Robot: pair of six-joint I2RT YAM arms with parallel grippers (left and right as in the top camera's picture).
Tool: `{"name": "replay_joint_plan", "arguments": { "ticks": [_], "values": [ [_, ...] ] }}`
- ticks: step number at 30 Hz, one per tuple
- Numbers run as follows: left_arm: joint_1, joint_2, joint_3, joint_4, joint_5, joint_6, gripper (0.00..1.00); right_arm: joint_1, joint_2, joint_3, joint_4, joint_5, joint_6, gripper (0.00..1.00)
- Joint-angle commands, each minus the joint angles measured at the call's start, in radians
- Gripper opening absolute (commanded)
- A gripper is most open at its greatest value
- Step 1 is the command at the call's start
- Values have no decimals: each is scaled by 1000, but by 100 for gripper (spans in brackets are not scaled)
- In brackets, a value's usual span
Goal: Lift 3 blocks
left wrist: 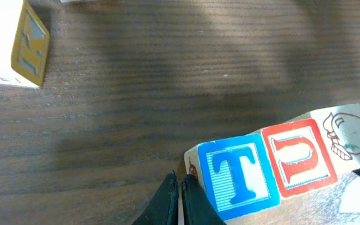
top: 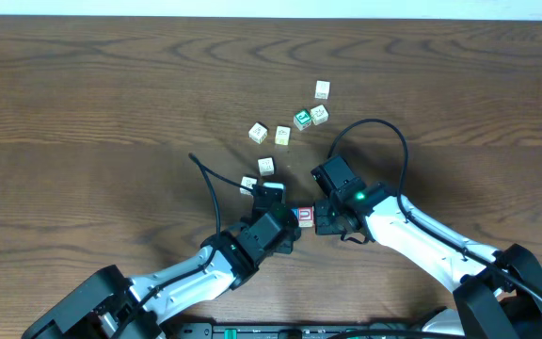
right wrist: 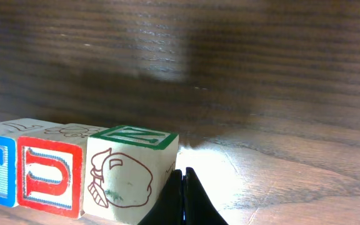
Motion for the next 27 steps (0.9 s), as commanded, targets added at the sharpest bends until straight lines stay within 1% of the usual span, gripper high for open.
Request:
{"name": "replay_joint_plan", "arguments": {
  "ticks": [1, 13, 20, 27],
  "values": [
    [-49, -26, 135, 24, 146, 31, 7, 68, -22, 73, 35, -249, -21, 2],
    [-49, -63, 148, 6, 146, 37, 7, 69, -22, 135, -41, -234, -48, 2],
    [-46, -100, 148, -5, 144, 37, 7, 69, -29, 149, -51, -234, -58, 2],
    [-43, -109, 150, -5, 146, 30, 7, 69, -91, 149, -55, -215, -57, 2]
  ]
}}
